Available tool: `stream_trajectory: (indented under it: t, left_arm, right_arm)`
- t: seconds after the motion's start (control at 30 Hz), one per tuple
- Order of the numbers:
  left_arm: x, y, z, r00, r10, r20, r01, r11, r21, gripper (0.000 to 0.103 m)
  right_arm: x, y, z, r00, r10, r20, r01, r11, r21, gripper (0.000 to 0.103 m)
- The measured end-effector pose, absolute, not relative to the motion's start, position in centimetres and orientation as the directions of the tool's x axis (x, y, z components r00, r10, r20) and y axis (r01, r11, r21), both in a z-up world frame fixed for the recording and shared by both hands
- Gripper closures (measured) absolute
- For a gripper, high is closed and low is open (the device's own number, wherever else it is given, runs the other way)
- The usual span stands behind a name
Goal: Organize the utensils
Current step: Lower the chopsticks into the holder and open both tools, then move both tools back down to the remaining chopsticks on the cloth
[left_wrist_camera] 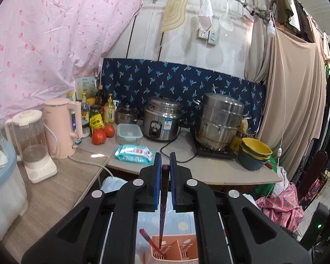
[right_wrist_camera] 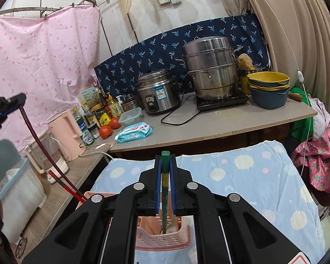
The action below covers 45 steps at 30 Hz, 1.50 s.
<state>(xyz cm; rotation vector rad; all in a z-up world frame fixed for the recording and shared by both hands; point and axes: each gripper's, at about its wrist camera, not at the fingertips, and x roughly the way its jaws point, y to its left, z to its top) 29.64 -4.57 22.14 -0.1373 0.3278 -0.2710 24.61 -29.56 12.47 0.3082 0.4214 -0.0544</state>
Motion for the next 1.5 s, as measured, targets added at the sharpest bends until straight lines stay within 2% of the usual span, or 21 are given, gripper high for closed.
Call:
stream_trajectory:
  t: [0.03,0.1,0.17,0.2,0.23,0.27,0.3,0.83,1.5]
  left_arm:
    - [29.6,-4.6,21.6,0.908,-0.285,-0.307,0.241,0.955,-0.175,0.095]
    - [29.6,-4.5,20.7,0.9,-0.284,-0.329,0.237,0.955,-0.177,0.085]
    - [29.3,-4.3,20.0,0.903,-0.269,-0.336,0.219,0.959,-0.181,0.052]
    - [29.2,-4.1,19.8,0.906,-0.261,-0.334,0.209,0.961,-0.184,0.048]
    - [29.0,-3.9,19.6,0.907,-0.258,-0.333,0.205,0.961,-0.186,0.046]
    - [28.8,-3.8,19.4,0.905,-0.26,-0.337,0.207,0.96,-0.187,0.046]
    - [28.7,-3.6,19.2,0.902,-0.261,-0.344,0.207,0.96,-0.188,0.046]
    - [23.1,-1.1,15.5,0.867,-0.255,-0.429,0.186,0.963,-0.196,0.046]
    - [15.3,1.4,6.2,0.77,-0.233,-0.594,0.16,0.972,-0.175,0.046]
  right_arm:
    - [24.4,-29.6,12.5,0.914,0.002,-0.406,0.12,0.954,0.276,0.095]
    - [24.0,-29.5,12.6,0.917,-0.009,-0.399,0.125,0.956,0.265,0.09]
    - [23.6,-29.6,12.7,0.92,-0.015,-0.393,0.13,0.955,0.266,0.085]
    - [23.4,-29.7,12.8,0.921,-0.019,-0.389,0.133,0.954,0.269,0.076]
    - [23.1,-29.8,12.9,0.924,-0.025,-0.381,0.138,0.952,0.272,0.071]
    - [22.8,-29.9,13.1,0.927,-0.029,-0.374,0.14,0.952,0.273,0.065]
    - [22.4,-29.9,13.3,0.93,-0.033,-0.367,0.141,0.952,0.271,0.063]
    - [16.0,-28.7,14.6,0.941,-0.033,-0.337,0.128,0.956,0.264,0.056]
    - [6.8,-24.0,5.4,0.844,-0.006,-0.536,0.131,0.972,0.197,0.056]
